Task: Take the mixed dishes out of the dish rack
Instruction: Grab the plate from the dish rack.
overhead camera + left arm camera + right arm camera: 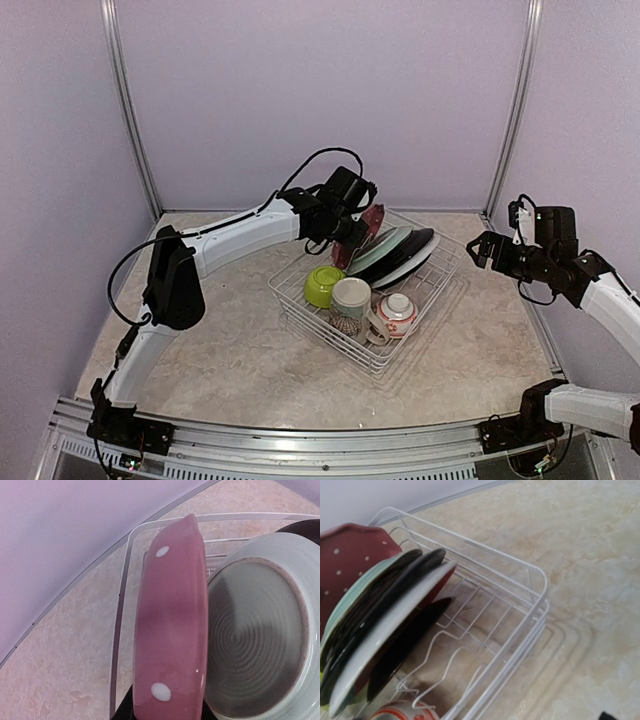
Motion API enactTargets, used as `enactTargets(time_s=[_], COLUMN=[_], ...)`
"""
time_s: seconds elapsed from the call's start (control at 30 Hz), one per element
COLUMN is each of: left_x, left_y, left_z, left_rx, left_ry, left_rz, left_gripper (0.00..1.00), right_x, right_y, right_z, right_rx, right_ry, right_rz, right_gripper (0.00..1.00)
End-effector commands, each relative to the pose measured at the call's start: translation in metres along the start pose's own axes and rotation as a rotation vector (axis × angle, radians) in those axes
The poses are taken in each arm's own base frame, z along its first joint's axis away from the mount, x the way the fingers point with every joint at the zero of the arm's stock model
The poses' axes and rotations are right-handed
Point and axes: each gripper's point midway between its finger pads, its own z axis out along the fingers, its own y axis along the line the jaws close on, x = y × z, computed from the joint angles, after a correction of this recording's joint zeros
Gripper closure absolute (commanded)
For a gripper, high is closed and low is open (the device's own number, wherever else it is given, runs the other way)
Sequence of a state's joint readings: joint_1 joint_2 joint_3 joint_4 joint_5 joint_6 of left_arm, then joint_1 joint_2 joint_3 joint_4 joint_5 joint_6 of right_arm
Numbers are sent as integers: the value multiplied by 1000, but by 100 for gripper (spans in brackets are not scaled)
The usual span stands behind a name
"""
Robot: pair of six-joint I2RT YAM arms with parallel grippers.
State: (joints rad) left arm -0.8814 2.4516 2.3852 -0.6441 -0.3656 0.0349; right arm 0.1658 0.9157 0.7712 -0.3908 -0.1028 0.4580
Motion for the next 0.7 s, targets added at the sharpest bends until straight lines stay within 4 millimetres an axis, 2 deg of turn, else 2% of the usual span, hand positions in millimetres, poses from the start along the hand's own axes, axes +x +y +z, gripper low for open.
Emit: enactTargets(time_s=[0.0, 0.4, 0.67], left_x=[-52, -90, -103], left_y=[9, 22, 27], left_z=[-31, -74, -93], left_rx=[-44, -97, -128], left_ry=[-152, -253, -287], left_rz=[-27, -56, -67], left_gripper=[100, 100, 100], right_x=[-5, -8, -7], right_y=[-5, -3, -5], right_z=[-3, -2, -2], right_rx=[22, 13, 19], right_ry=[-22, -30, -31], right_rz=[10, 20, 26], right_gripper=[0, 0, 0])
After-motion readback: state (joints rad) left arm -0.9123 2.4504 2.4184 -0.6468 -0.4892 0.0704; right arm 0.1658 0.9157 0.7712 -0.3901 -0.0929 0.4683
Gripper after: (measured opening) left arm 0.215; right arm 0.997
